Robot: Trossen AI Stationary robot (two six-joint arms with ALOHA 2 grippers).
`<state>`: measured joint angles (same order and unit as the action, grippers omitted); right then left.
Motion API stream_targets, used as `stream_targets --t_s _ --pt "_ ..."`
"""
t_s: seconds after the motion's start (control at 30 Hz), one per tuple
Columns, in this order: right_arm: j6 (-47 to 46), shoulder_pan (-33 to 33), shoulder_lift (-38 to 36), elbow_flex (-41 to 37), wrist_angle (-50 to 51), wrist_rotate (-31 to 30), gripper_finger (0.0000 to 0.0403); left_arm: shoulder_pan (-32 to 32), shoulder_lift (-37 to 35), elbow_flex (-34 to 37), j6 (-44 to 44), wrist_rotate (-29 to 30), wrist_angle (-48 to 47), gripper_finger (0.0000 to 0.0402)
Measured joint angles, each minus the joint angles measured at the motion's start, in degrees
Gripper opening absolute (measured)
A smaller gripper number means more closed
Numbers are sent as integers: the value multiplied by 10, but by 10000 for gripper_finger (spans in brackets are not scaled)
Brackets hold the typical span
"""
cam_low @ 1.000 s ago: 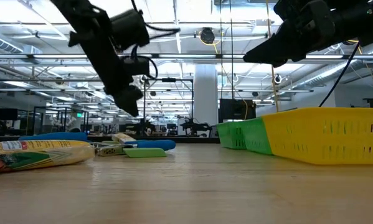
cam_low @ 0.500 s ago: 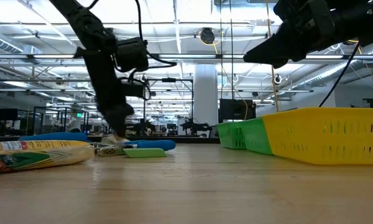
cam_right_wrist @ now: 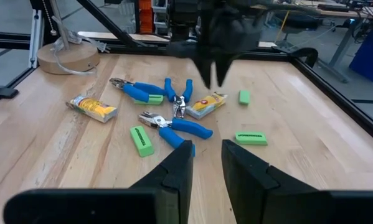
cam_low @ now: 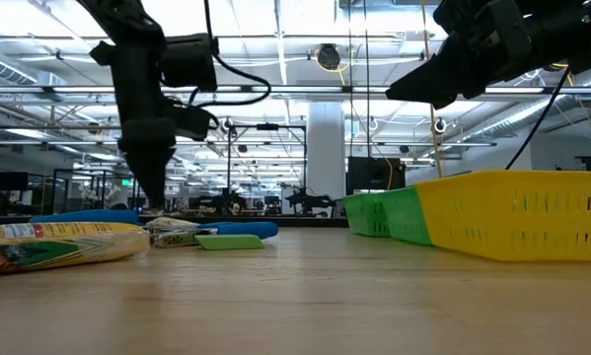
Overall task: Pick & Place School Supplies
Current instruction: Put the yellow crayon box into the top green bin
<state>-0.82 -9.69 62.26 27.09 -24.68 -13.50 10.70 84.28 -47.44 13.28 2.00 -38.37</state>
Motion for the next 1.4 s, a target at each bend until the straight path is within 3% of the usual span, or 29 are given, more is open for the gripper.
stream_targets --t_s 0.2,0.43,0.7,1.1,1.4 --pt "0 0 0 0 3 0 75 -51 14 0 -70 16 48 140" --pt "0 0 0 0 10 0 75 -112 17 0 -101 143 101 227" --pt "1 0 0 0 10 0 75 -158 21 0 -163 136 92 298" --pt "2 0 0 0 10 0 75 -149 38 31 -162 179 104 289" --pt "2 0 0 0 10 0 75 -124 46 33 -126 218 181 284"
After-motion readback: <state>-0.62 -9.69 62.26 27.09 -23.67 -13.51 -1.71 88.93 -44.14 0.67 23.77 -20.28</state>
